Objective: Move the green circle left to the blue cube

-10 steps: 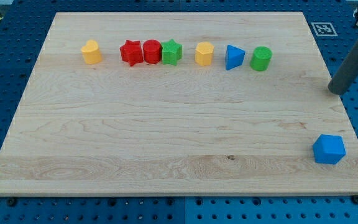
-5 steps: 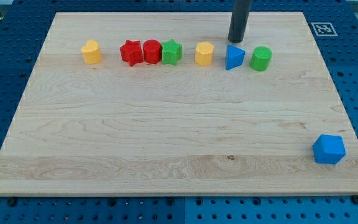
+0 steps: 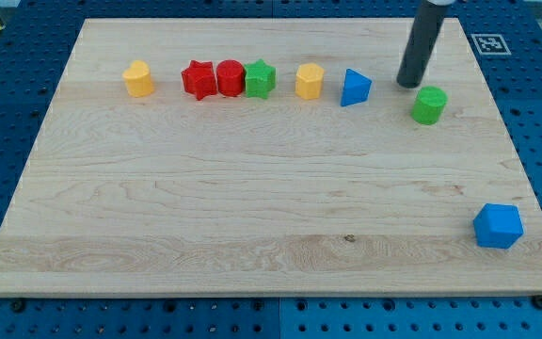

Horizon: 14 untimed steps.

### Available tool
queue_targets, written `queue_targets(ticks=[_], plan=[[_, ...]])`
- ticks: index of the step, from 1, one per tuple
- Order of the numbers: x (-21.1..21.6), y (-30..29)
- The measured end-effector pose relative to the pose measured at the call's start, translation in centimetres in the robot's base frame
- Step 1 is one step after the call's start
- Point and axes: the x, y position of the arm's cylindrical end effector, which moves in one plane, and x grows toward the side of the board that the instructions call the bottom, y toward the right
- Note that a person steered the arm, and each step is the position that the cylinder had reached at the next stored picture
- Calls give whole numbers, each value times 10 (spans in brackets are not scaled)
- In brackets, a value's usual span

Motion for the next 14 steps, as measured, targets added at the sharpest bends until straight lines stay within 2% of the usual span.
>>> queue_targets(ticks=[2, 5, 8, 10, 14], plan=[[71, 24], [135, 78], [132, 87], [137, 38], [125, -16]])
